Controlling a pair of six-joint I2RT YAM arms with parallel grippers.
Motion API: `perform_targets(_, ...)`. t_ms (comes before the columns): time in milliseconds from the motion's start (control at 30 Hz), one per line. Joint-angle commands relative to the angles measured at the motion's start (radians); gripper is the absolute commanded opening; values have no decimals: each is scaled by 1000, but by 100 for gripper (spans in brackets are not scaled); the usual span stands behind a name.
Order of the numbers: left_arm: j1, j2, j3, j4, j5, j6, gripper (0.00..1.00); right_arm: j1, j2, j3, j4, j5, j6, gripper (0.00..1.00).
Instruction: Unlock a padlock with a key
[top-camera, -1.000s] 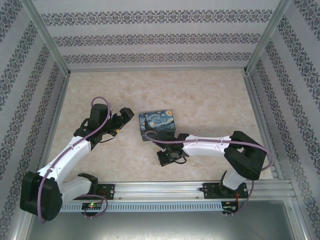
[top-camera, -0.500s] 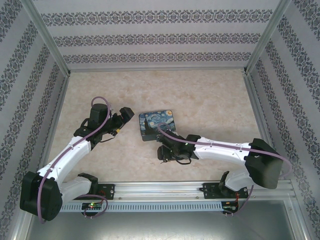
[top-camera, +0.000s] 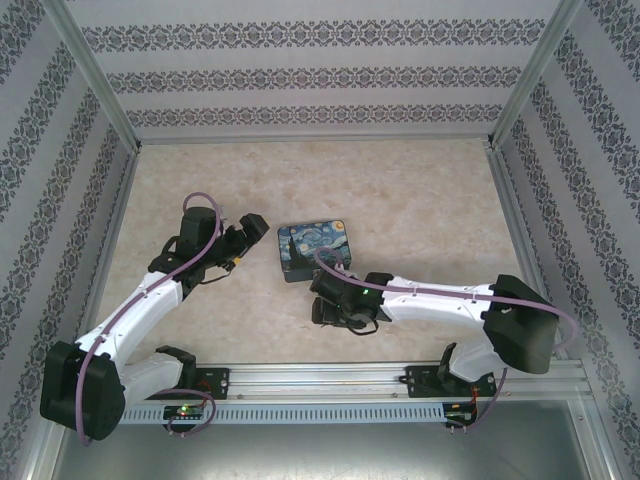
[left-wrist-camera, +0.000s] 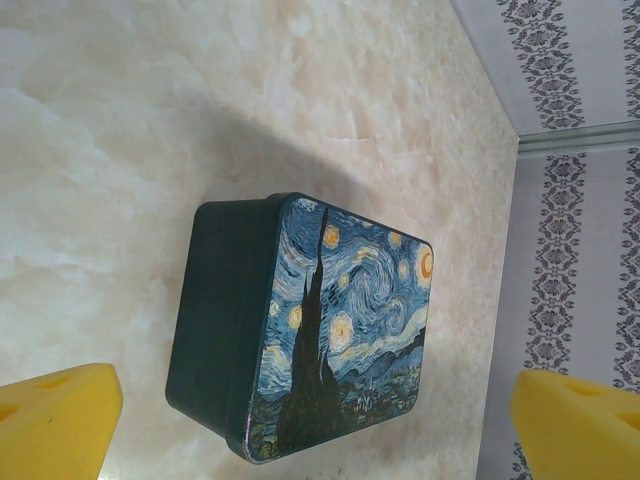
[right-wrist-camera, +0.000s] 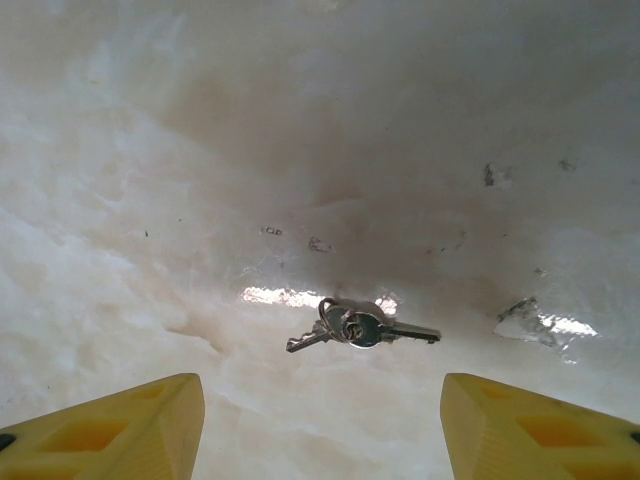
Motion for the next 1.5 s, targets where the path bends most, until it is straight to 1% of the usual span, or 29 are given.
perform_targets(0, 11, 2, -4, 30, 20, -1, 100, 6, 30, 35, -26, 22, 21, 65)
perform_targets(167, 10, -2, -2, 25, 23, -1, 100, 9, 39, 18, -4, 2, 55, 65)
perform_targets(300, 10, -4, -10, 27, 23, -2, 100, 18, 49, 32, -17, 16, 95, 65)
perform_targets(567, 11, -10, -26, 48, 27, -19, 100, 29, 61, 17, -11, 11, 445, 65)
perform_targets(667, 12, -25, -37, 54, 26, -27, 100, 29, 72, 43, -25, 35, 467, 63)
perform_targets(733, 10, -38, -43, 52, 27, -29, 100, 22, 78, 67, -36, 46, 411, 62)
perform_targets(833, 11, -50, -48, 41, 29, -25, 100, 14, 73, 99, -54, 71, 224, 61)
perform_targets(900, 11, -55, -49, 32, 33, -20, 100, -2, 66, 111, -24, 54, 21, 61)
perform_targets(933, 11, -56, -50, 30, 34, -19, 100, -13, 71, 131, -40, 44, -94, 61)
perform_targets(967, 12, -56, -50, 29, 36, -17, 100, -14, 72, 142, -28, 32, -237, 62)
perform_targets(1033, 11, -56, -52, 29, 40, -15, 100, -23, 86, 160, -60, 17, -407, 62)
perform_targets(1067, 10, -55, -52, 27, 42, -14, 100, -29, 87, 153, -42, -16, -492, 62)
perform_targets(1100, 10, -55, -52, 26, 42, -12, 100, -29, 88, 150, -40, -22, -539, 62)
perform_targets(1167, 10, -56, -52, 23, 42, -12, 100, -39, 95, 145, -37, -41, -611, 62)
perform_targets(1233, 11, -59, -52, 21, 39, -12, 100, -53, 104, 145, -37, -47, -638, 61)
perform_targets(1467, 12, -71, -54, 14, 26, -17, 100, -71, 160, 141, -2, -79, -639, 60)
